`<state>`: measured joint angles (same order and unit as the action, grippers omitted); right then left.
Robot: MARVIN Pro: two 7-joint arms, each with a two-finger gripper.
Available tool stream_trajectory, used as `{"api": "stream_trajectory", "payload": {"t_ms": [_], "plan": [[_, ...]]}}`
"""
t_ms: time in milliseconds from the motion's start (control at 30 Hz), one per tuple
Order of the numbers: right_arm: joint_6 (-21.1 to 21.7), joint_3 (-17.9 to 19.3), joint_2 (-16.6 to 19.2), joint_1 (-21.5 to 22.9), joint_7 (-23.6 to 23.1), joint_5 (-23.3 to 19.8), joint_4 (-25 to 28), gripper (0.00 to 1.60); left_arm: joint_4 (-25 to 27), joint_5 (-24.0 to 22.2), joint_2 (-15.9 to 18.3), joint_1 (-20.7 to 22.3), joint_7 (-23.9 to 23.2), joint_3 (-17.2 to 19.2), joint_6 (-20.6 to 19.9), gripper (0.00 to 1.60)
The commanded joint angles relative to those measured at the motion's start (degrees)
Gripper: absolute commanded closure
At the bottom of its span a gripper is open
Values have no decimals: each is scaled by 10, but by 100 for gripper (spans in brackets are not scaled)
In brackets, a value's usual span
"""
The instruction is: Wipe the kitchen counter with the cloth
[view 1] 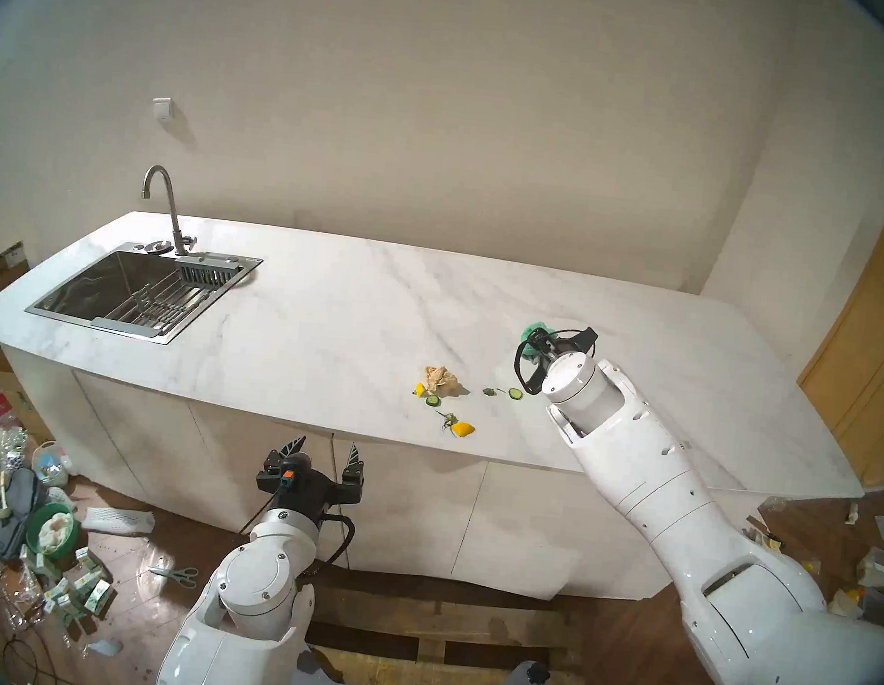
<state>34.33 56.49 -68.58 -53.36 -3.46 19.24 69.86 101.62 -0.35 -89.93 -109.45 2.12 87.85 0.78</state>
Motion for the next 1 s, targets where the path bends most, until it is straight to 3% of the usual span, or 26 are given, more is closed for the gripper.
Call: {"api": "stream_trajectory", "payload": {"t_ms": [0,100,133,300,667,967], "plan": [[20,-15,61,-5,-36,25,44,160,16,-1,1,3,-3,-1,3,0],[25,-16,67,-8,-62,39,51,160,16,-1,1,3,-3,-1,3,0],[34,-37,85,-8,-80,32,65,160,16,-1,1,3,-3,-1,3,0],[58,-75,85,1,-120,54,59,160,17,-2,1,2,-3,-1,3,0],[72,-104,42,8,-118,64,25,160,17,-2,1,2,-3,-1,3,0],[45,-111,5,15,-112,54,0,160,16,-1,1,3,-3,-1,3,0]]}}
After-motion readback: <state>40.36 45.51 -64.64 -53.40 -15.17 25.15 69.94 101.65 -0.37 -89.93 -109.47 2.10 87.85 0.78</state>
